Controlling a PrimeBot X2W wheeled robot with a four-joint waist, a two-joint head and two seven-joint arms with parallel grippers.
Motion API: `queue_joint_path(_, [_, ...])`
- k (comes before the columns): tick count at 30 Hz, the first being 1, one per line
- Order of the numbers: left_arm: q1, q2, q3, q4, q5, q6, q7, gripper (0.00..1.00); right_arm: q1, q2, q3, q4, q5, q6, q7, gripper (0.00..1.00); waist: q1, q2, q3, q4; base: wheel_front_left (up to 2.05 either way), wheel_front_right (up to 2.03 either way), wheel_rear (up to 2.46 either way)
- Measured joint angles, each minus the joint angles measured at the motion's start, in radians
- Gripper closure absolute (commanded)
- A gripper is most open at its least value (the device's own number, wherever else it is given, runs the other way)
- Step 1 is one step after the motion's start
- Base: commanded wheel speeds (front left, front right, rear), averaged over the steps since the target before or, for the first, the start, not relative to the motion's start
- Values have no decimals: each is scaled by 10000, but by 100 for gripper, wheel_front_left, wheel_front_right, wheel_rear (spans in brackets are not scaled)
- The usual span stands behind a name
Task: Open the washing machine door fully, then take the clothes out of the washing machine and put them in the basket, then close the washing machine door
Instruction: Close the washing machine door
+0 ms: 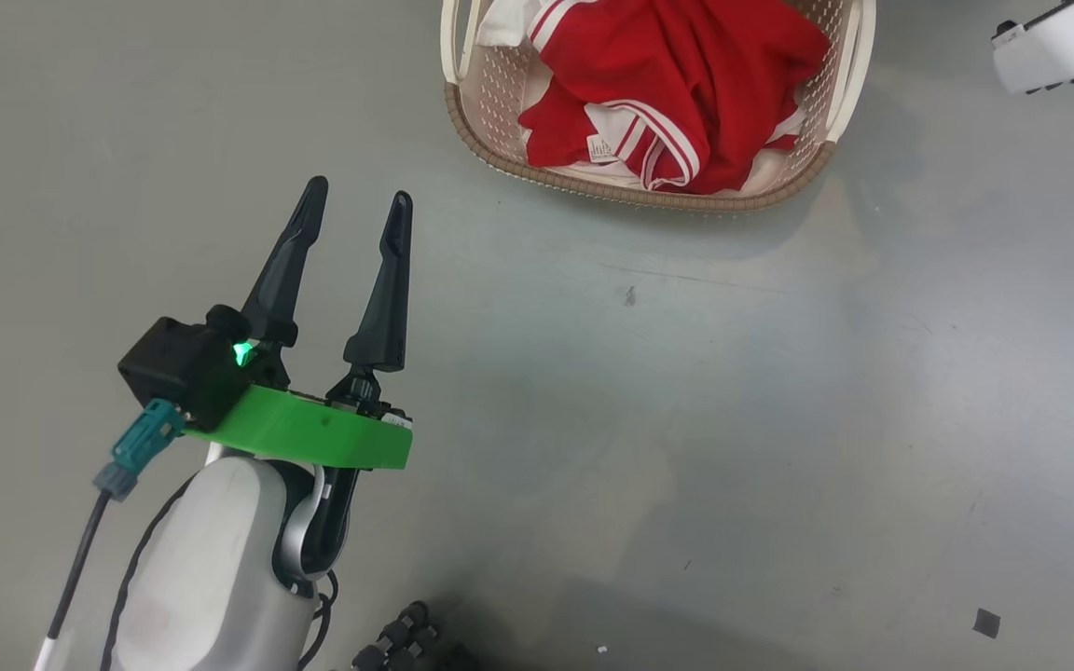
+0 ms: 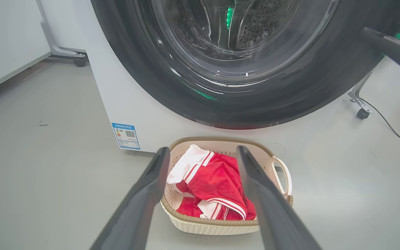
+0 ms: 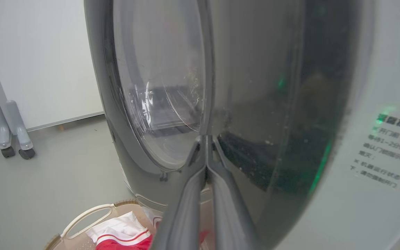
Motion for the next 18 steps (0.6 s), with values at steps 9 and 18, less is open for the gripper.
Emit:
queue_joint_path(9, [-92, -13, -213, 15, -86, 0, -2, 0, -755, -253, -4, 458, -180, 2, 59, 100, 0, 0, 194, 119, 0, 0, 0])
queue_joint_path(18, [-123, -17, -307, -13, -240, 0, -2, 0, -1455, -322, -384, 917, -295, -29, 59, 100, 0, 0, 286, 190, 0, 0, 0])
